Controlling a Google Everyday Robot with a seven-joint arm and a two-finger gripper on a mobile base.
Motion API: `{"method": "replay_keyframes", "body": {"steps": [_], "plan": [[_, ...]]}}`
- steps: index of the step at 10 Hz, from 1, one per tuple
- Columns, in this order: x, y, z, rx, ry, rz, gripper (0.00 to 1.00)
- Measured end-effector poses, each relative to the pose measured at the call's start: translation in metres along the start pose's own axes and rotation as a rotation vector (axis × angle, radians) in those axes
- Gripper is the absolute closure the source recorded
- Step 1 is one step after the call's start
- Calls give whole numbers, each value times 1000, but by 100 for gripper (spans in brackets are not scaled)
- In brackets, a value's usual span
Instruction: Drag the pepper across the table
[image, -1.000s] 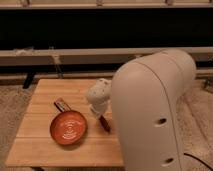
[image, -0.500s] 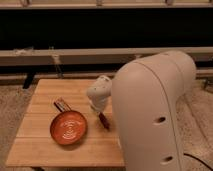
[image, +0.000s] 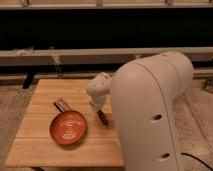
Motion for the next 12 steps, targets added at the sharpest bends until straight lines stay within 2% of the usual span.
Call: {"method": "replay_keyframes", "body": {"steps": [3, 4, 5, 6, 12], "plan": [[2, -6, 0, -1, -3, 4, 65], [-3, -10, -2, -5, -18, -3, 60], [-4, -11, -3, -5, -19, -8, 69], [-5, -11, -3, -6, -20, -11, 71], [-8, -14, -4, -10, -32, -35, 71]]}}
